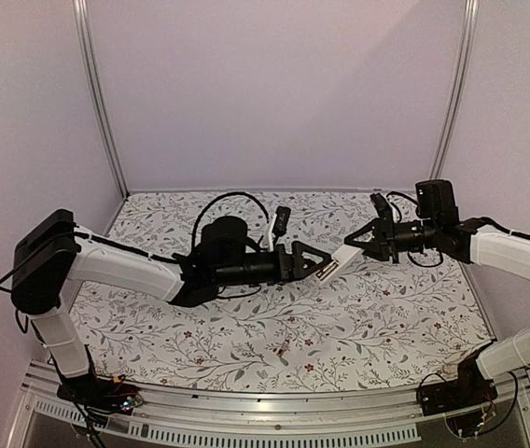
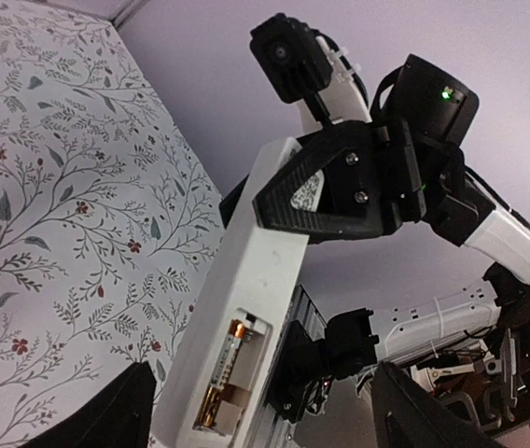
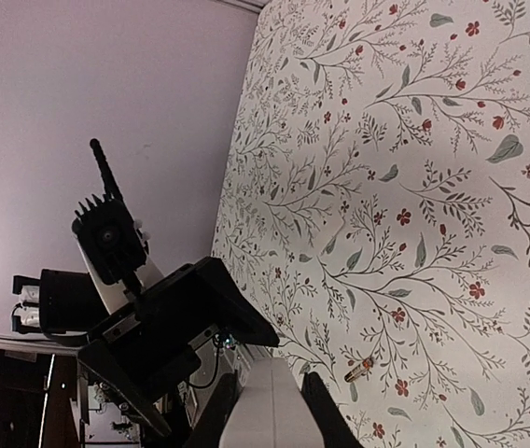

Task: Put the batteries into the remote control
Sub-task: Load the battery into the battery compartment, then press the battery in the battery compartment, then pick up the battery from the center of the board.

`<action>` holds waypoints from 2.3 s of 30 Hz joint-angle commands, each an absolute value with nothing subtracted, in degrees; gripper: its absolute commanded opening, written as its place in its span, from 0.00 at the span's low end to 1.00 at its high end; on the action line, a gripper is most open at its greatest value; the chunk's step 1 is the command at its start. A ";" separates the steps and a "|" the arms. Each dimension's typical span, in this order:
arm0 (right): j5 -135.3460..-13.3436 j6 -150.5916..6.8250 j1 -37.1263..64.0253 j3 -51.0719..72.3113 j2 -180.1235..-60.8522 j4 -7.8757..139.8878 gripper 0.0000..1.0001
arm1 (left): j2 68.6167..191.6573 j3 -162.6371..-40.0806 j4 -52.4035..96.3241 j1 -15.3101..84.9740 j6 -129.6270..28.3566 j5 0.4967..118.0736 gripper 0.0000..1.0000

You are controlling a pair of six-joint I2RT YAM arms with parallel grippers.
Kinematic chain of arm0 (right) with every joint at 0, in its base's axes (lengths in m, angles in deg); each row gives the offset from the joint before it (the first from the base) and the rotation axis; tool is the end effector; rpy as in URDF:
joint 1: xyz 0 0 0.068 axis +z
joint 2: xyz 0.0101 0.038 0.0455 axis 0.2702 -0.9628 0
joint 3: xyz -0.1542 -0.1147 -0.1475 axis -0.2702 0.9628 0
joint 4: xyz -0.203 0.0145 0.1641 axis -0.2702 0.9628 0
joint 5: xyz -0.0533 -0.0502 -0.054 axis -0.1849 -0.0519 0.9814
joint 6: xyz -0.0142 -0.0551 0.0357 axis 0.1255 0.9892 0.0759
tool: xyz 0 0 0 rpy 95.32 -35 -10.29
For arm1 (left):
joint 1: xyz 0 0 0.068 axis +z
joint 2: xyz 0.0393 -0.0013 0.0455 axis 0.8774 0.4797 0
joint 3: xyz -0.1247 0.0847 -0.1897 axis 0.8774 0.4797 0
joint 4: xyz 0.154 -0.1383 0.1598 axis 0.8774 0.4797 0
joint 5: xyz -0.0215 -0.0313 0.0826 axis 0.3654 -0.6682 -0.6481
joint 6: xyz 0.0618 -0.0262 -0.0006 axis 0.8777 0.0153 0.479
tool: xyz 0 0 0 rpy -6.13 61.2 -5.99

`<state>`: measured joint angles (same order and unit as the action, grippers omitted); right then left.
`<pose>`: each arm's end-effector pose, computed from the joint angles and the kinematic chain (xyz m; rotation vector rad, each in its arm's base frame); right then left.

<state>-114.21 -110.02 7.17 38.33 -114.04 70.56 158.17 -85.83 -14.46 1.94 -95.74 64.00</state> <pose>0.2591 0.1520 0.2227 -0.1099 2.3338 1.5325 0.1986 -0.3593 0.1838 0.2468 2.0182 -1.6068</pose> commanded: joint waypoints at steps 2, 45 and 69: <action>-119.01 -104.91 7.06 35.70 -112.43 72.09 0.00 | 152.61 -88.69 -4.99 5.95 -80.11 77.82 0.80; -124.18 -94.32 10.11 32.56 -109.78 78.47 0.00 | 158.70 -112.41 43.54 1.20 -52.90 67.57 0.27; -118.20 -97.78 3.21 44.15 -107.48 72.52 0.00 | 144.82 -92.95 52.95 -2.92 -50.52 53.88 0.57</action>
